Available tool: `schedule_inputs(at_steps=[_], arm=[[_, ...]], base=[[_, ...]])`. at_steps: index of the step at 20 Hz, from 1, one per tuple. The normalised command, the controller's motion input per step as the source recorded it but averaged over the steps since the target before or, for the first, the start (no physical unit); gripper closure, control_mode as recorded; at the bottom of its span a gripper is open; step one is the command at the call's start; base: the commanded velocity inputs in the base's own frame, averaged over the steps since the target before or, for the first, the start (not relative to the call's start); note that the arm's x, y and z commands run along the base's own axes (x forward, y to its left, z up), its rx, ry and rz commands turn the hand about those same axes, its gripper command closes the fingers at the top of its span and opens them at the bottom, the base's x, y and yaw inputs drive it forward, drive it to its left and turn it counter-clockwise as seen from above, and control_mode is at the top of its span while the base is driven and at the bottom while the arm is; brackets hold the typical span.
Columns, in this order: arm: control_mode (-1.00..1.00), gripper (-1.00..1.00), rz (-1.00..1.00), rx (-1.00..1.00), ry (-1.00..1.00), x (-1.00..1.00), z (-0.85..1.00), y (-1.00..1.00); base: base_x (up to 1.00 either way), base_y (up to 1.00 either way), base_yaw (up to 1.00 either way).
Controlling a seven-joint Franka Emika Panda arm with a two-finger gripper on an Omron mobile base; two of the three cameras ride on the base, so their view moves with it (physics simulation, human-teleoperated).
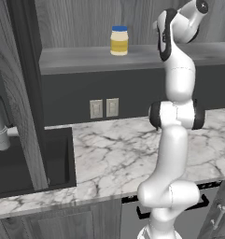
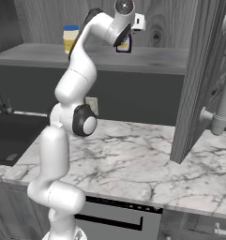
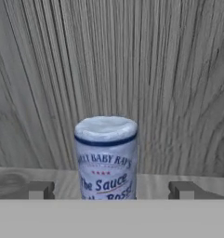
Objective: Move the mayonnaise and condiment bottle from the cabinet to the dining counter.
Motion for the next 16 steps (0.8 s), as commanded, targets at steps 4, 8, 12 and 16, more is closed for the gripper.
schedule_inputs(at_steps=[4, 8, 12, 16], arm=[[-1.00, 1.00, 0.00, 0.00, 0.06, 0.02, 0.00, 0.00], [-1.00, 1.00, 0.00, 0.01, 0.07, -0.25, 0.01, 0.00], [-1.00, 1.00, 0.01, 0.05, 0.05, -0.39, 0.07, 0.00], [-1.00, 1.00, 0.00, 0.05, 0.02, -0.63, 0.01, 0.02]], base=[[0.00, 0.00, 0.00], [0.00, 0.00, 0.00], [0.00, 0.00, 0.00], [0.00, 0.00, 0.00]])
